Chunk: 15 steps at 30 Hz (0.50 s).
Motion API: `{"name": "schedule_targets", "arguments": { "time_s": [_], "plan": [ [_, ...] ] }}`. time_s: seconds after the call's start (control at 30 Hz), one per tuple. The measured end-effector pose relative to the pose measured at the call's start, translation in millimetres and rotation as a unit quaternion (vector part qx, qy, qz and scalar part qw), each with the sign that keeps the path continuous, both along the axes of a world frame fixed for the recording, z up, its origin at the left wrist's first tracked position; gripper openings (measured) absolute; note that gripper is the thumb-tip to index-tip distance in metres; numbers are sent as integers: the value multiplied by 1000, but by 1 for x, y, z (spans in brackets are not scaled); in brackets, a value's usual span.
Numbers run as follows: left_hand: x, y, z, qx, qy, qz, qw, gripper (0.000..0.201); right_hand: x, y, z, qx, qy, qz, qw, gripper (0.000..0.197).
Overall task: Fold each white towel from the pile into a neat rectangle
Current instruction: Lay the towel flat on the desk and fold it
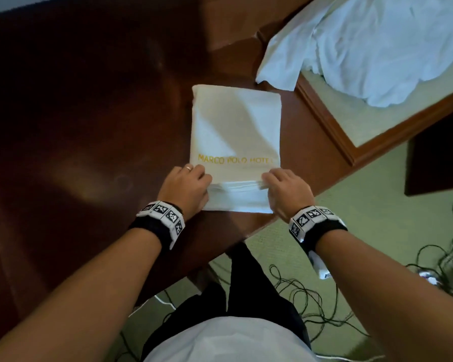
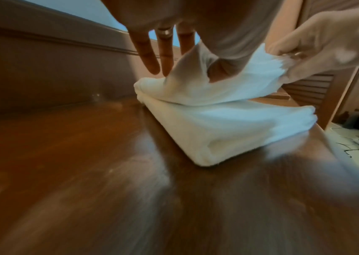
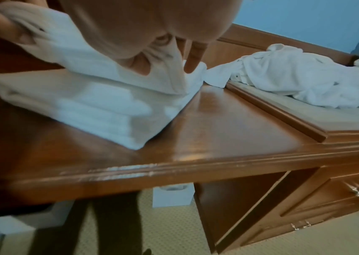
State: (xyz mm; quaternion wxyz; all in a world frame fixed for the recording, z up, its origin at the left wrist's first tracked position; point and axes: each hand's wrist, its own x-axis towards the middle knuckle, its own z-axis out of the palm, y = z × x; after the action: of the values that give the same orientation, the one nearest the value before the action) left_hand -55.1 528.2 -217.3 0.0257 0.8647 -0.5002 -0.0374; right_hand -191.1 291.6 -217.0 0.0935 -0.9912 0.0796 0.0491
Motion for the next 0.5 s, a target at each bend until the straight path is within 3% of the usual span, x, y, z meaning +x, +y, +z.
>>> {"name": "schedule_targets", "arguments": {
  "time_s": [0.1,0.3,0.4,0.5],
  "plan": [
    [-2,14,-5,-46,13,5,999,21,-15,15,-4,-35,-27,15,999,32],
    [-13,37,-24,10,78,-3,997,42,-38,16,-21,-30,20,48,998,43],
    [-16,31,-21,-38,59,1,998,29,-33,15,-15,-33,-5,47,998,26],
    [-25,30,-19,-88,50,1,995,22,-35,11,-13,-31,-14,24,999,22]
  ]
}}
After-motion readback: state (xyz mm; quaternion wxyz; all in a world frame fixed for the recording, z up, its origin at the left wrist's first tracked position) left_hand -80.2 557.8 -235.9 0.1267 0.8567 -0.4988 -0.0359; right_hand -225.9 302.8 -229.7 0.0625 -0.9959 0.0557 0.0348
